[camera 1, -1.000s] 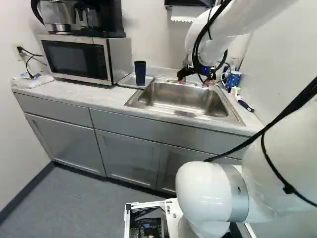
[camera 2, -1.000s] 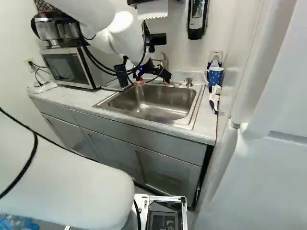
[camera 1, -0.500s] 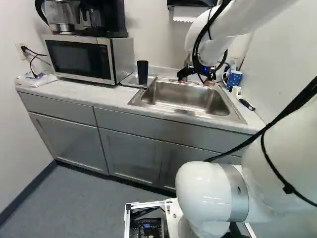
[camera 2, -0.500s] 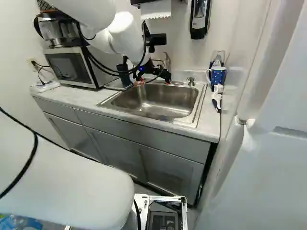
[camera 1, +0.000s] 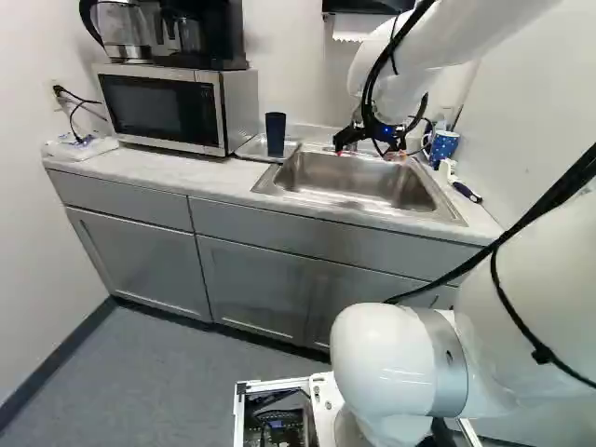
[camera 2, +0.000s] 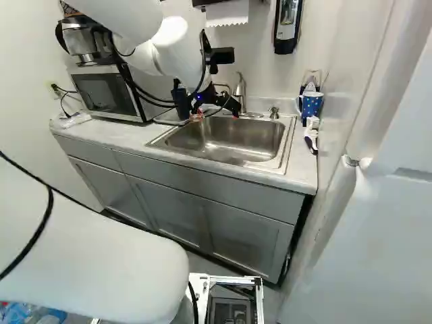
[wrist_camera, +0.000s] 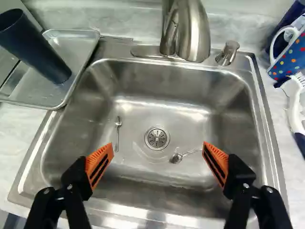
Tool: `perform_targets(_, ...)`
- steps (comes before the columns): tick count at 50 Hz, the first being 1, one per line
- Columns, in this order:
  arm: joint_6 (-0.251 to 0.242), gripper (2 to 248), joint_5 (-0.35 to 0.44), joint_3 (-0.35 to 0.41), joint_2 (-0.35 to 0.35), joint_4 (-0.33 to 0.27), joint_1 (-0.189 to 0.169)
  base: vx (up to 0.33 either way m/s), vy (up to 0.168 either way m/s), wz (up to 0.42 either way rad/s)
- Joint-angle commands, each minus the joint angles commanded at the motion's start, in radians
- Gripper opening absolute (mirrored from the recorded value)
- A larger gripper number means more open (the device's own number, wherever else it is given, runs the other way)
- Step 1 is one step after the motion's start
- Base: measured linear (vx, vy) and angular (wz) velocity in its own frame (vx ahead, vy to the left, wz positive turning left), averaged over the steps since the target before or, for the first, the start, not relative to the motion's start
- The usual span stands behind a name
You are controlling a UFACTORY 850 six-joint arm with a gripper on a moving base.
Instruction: Rinse the cup and place it in the tray
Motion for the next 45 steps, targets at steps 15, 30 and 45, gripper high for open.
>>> perform_targets(15, 0.000, 247, 0.000, 0.000, 0.000, 0.000, 0.000, -0.060, 0.052, -0.001)
perform_targets(30, 0.000, 247, 0.000, 0.000, 0.000, 0.000, 0.000, -0.080, 0.059, -0.001)
perform_targets(45, 0.000, 247, 0.000, 0.000, 0.000, 0.000, 0.000, -0.086, 0.064, -0.001)
